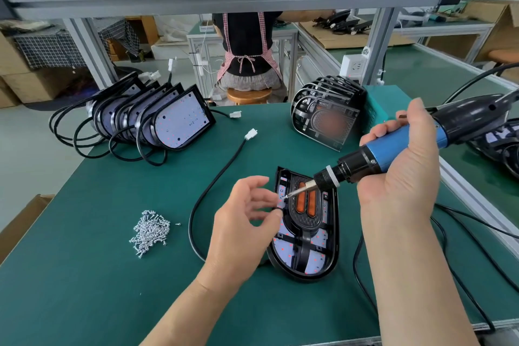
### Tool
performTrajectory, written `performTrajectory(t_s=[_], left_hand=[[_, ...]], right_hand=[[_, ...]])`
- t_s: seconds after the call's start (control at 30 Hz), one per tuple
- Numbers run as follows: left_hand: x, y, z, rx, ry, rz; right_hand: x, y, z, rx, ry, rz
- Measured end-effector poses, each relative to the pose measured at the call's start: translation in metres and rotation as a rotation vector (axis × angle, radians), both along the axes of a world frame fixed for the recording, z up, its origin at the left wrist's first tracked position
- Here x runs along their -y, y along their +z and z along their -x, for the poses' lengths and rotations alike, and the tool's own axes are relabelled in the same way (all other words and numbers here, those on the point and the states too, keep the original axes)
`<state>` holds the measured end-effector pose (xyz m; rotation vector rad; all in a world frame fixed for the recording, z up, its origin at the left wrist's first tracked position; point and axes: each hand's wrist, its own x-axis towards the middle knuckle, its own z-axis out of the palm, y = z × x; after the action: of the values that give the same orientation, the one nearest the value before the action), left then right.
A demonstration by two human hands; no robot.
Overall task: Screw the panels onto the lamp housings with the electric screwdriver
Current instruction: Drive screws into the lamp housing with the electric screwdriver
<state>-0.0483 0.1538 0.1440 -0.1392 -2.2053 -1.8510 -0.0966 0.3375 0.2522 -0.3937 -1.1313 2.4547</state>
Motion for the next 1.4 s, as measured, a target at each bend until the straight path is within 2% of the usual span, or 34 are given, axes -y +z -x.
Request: performTrajectory(t_s=[0.07,0.13,0.23,0.3,0.4,0.57,0.77,0.97,1.4], left_hand=[[0.008,0.000,0.009,0.006,0.115,0.165],[0.009,0.003,0.024,0.180,0.168,0.251],[-0.002,0.003,0.050,0.515,0.025,0.354],[-0.012,0.004,0.058,0.610,-0.071,0.366],[-0.011,-0.002,0.060,0.593,-0.090,0.276],[0.015,-0.014,0.048,0.553,0.065,0.014],[0.018,-0.021,0.044,0.550,0.152,-0.083],[0.017,-0.024,0.042,0.529,0.183,-0.096],[0.016,-0.021,0.039,0.517,0.179,-0.084]], right_hand=[[-0.004,0.003,0.001,0.006,-0.024,-0.020],[-0.005,-0.002,-0.002,-0.053,-0.034,-0.013],[0.003,-0.012,-0.007,-0.158,-0.042,-0.056],[0.008,-0.016,-0.006,-0.184,0.001,-0.147],[0.014,-0.022,-0.004,-0.178,0.029,-0.240],[0.023,-0.023,-0.002,-0.182,0.048,-0.241],[0.034,-0.026,0.007,-0.191,0.099,-0.307],[0.041,-0.039,0.013,-0.123,0.140,-0.357],[0.044,-0.049,0.016,-0.108,0.179,-0.387]])
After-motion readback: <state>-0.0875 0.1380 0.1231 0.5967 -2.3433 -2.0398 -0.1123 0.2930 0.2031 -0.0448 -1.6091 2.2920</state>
